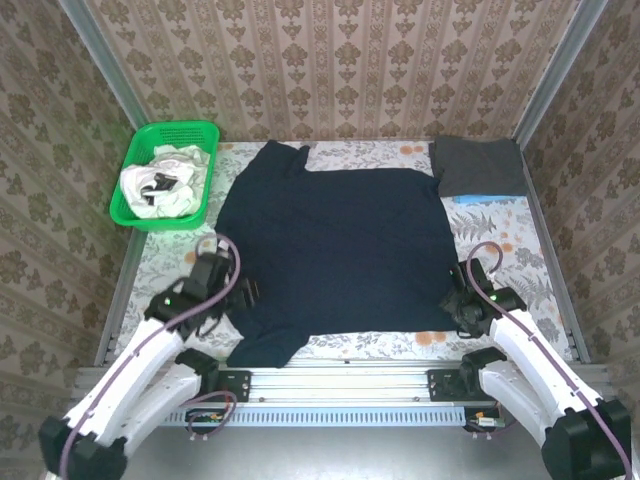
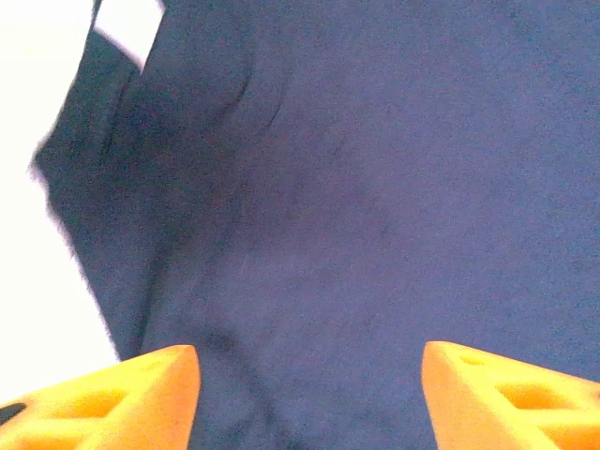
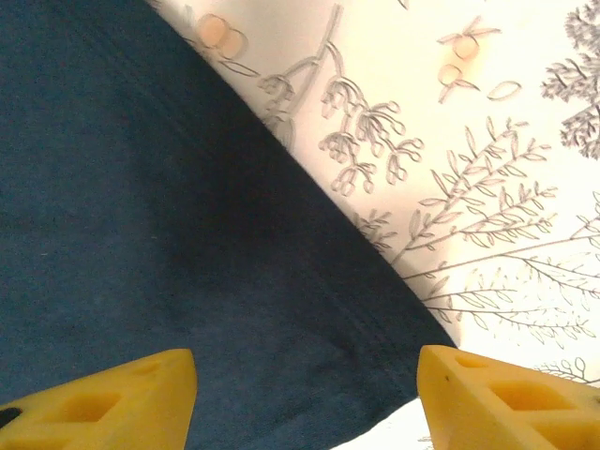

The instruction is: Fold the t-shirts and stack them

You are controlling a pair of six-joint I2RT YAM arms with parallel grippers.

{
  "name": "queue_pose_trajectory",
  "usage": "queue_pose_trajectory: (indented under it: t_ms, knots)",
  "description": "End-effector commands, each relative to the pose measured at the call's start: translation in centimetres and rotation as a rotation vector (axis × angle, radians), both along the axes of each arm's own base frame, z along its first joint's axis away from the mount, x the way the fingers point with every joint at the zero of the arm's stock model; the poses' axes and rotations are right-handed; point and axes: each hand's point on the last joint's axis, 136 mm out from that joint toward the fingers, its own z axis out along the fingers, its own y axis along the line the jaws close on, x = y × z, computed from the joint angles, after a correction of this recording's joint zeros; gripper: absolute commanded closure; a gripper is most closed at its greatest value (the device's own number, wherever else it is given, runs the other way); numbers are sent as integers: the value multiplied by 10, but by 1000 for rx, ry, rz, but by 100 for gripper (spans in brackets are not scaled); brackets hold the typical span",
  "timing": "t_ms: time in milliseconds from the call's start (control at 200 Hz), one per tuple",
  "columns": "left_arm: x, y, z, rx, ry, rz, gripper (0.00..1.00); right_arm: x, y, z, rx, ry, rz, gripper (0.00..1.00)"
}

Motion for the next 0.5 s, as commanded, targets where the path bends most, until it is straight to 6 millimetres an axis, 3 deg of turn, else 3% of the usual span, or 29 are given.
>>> queue_pose_trajectory:
  t_ms: [0, 185, 495]
  knots:
    - [-32, 21, -14, 75, 124, 190, 45, -1, 2, -3, 36, -4, -45, 36]
    - [-63, 32, -15, 173, 158, 219, 46, -3, 6, -10, 50, 43, -27, 34]
    - [-96, 13, -62, 203, 264, 159, 50, -3, 4, -15, 29, 70, -1, 33]
